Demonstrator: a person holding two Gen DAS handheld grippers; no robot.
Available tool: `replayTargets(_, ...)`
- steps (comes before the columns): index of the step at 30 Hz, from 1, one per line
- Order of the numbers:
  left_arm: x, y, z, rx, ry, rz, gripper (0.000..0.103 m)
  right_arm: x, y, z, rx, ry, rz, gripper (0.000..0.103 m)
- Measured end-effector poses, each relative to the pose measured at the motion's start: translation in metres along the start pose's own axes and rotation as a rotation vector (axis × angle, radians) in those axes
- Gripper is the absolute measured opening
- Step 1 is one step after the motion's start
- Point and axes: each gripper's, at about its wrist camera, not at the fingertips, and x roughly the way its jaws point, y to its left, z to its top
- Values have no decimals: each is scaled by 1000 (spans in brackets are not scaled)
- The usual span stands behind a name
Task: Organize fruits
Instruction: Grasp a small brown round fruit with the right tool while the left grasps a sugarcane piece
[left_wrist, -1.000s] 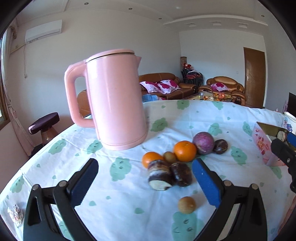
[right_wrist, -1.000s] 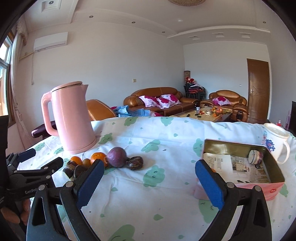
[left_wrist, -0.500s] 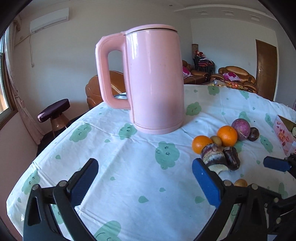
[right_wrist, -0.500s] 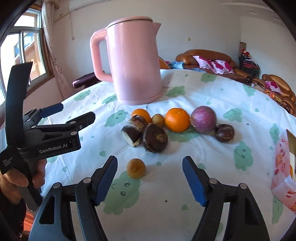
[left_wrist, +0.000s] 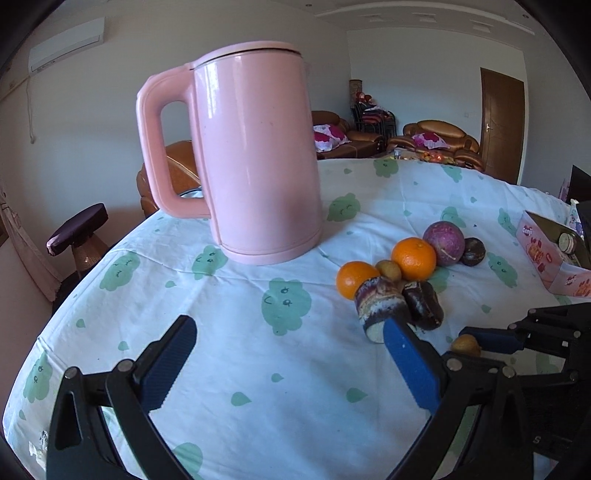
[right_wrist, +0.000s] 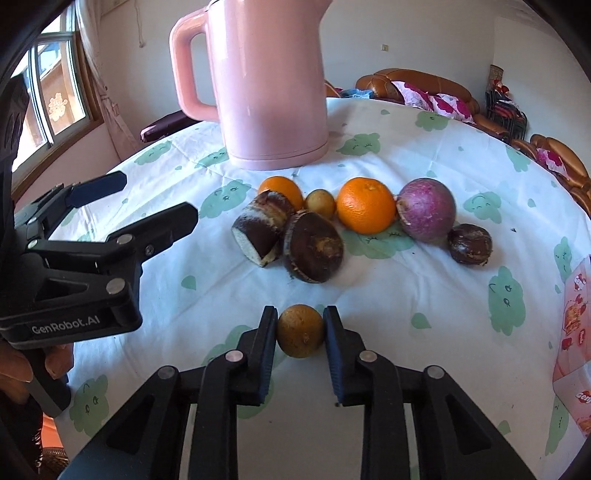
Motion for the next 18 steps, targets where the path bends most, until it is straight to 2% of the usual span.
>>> replayTargets(4, 8, -17, 6, 32, 22, -63, 95, -18, -34, -3, 142, -92, 36, 27)
replayTargets(8, 27, -37, 9, 100, 91, -54, 90, -23, -52, -5, 220, -122, 90, 27)
replayTargets(14, 54, -43, 19, 83, 155, -32, 90, -22, -56, -4, 235, -124, 122, 27)
replayTargets(16, 69, -42, 19, 60, 218, -37, 88, -22, -58, -5, 243, -124, 130, 27)
replayTargets(18, 79, -38, 18, 11, 267, -77, 83, -23, -61, -6, 255, -125, 132, 27)
